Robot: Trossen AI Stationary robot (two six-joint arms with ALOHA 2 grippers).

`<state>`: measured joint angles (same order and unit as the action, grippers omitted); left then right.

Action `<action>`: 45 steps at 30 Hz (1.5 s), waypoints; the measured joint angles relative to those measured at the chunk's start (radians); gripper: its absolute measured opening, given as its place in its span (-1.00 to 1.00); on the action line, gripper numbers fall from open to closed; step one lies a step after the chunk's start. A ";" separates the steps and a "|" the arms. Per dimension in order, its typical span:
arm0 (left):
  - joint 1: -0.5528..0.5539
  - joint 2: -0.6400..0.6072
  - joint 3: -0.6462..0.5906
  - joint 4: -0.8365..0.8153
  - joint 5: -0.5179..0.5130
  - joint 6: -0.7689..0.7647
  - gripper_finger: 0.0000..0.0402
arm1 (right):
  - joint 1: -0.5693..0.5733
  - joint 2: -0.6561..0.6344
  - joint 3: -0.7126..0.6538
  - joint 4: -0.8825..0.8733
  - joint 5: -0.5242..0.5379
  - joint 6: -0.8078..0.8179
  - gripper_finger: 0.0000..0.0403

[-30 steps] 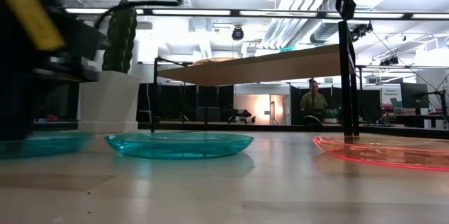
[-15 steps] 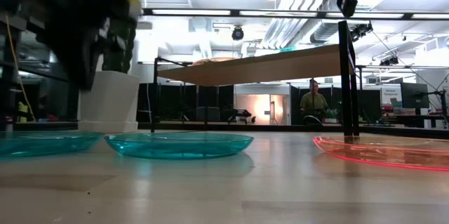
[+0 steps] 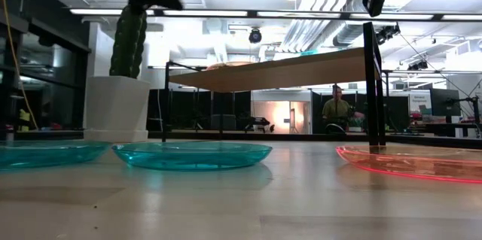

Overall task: Place and stack plates onto a shelf
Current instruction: Stack the left orange plate on top of the orange plate on the shelf

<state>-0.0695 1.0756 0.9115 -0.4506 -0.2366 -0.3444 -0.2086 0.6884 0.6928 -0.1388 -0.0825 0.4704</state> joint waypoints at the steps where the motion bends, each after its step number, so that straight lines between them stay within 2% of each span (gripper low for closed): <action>1: 0.019 0.000 0.000 0.034 0.006 0.010 -1.00 | 0.000 0.000 0.000 0.000 0.000 -0.001 -1.00; 10: 0.122 -0.001 -0.019 0.292 0.136 0.084 -1.00 | 0.000 0.000 0.000 0.000 0.000 -0.026 -1.00; 15: 0.150 -0.075 -0.192 0.552 0.197 -0.011 -1.00 | 0.000 0.000 0.000 0.000 0.000 -0.026 -1.00; 21: 0.170 -0.165 -0.398 0.807 0.183 -0.147 -1.00 | 0.000 0.000 0.000 0.000 0.000 -0.024 -1.00; 26: 0.182 -0.198 -0.437 0.831 0.176 -0.151 -1.00 | 0.000 0.000 0.000 0.008 0.000 -0.021 -1.00; 34: 0.188 -0.201 -0.438 0.839 0.179 -0.066 -1.00 | 0.000 0.000 0.000 0.129 0.000 -0.005 -1.00; 45: 0.187 -0.201 -0.438 0.846 0.180 -0.064 -1.00 | 0.000 0.000 0.000 0.172 0.000 0.003 -1.00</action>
<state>0.1177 0.8745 0.4740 0.3954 -0.0566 -0.4088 -0.2088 0.6888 0.6926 0.0331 -0.0825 0.4736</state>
